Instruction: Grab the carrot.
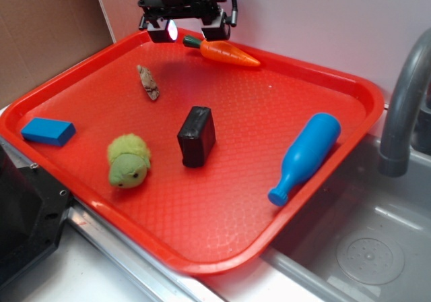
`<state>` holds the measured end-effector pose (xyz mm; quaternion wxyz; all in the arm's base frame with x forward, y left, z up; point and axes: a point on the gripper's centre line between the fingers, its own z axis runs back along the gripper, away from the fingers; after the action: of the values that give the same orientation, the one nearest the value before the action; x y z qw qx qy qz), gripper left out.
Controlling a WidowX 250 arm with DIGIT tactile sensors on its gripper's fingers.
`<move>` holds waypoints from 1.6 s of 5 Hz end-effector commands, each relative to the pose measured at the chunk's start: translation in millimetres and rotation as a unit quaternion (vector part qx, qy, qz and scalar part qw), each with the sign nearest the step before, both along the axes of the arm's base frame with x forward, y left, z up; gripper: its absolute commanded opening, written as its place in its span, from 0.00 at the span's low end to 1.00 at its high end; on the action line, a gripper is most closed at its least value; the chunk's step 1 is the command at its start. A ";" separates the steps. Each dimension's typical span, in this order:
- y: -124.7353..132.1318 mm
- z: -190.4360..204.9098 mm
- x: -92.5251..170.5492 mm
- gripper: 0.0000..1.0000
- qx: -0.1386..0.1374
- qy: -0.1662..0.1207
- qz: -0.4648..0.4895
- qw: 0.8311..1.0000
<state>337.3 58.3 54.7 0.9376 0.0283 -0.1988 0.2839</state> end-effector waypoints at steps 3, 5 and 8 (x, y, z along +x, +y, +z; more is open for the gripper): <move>-4.9 5.9 24.9 1.00 -0.002 -0.066 0.017 0.998; -1.2 -0.5 38.2 1.00 -0.023 -0.055 0.018 0.998; 14.3 -7.0 -5.2 0.86 -0.073 -0.003 0.008 0.997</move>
<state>324.0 60.9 24.2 0.9419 -0.0388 -0.1460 0.3000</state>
